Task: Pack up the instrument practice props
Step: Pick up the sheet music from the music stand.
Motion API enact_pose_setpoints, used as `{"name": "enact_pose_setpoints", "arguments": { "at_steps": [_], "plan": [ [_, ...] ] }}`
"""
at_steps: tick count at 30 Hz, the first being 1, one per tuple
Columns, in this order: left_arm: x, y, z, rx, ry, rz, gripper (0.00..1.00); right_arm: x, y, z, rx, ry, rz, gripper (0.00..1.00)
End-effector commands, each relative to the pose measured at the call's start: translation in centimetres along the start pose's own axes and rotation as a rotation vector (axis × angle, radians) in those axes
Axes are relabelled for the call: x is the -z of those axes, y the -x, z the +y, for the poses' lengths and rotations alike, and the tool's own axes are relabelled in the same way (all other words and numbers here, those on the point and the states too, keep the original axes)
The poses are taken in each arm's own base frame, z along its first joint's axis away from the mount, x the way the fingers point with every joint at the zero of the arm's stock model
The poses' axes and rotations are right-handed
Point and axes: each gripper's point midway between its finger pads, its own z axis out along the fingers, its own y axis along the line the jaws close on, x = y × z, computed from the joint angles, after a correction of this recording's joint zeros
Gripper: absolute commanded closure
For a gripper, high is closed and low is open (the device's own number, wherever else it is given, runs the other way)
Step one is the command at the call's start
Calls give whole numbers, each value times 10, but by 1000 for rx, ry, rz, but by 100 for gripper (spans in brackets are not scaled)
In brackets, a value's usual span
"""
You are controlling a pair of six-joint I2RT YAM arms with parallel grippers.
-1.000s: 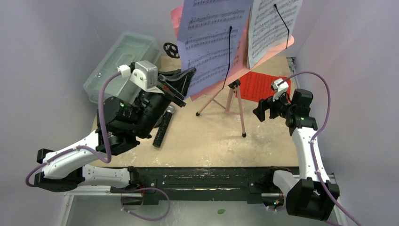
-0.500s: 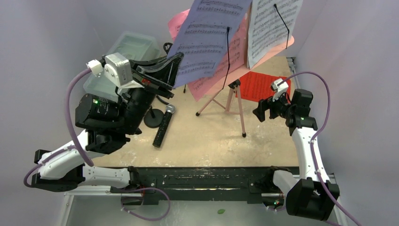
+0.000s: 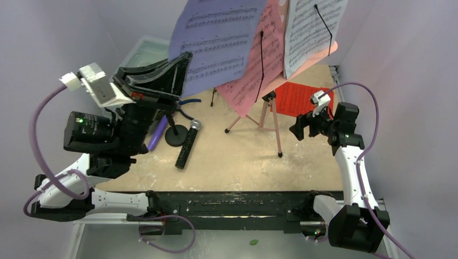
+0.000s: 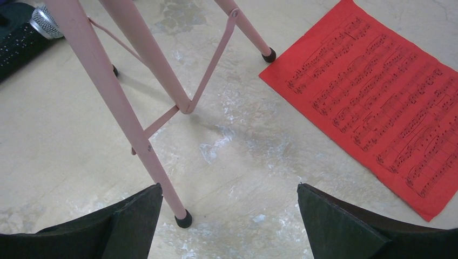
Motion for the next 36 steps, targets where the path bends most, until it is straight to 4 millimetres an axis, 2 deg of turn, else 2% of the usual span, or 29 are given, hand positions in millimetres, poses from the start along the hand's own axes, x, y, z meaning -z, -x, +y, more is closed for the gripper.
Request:
{"name": "enact_pose_setpoints", "arguments": {
  "at_steps": [1,7,11,17,22,25,30,36],
  "plan": [
    [11,57,8,79,-18,-150,100,4,10,4,33,17,-30,1],
    [18,51,-1,112,-81,-117,100,4,9,4,35,19,-28,1],
    [26,32,-17,144,-166,-38,100,4,9,5,38,21,-28,1],
    [57,7,-33,252,-280,51,100,5,9,7,50,36,-29,1],
    [81,-24,-45,294,-356,129,100,5,9,11,63,56,-32,1],
    [94,-46,-51,299,-391,188,100,5,9,14,69,76,-34,1],
    [117,-99,-51,300,-391,296,100,6,9,23,82,127,-44,1],
    [152,-189,-42,262,-334,457,100,11,11,39,111,209,-63,1]
  ]
}}
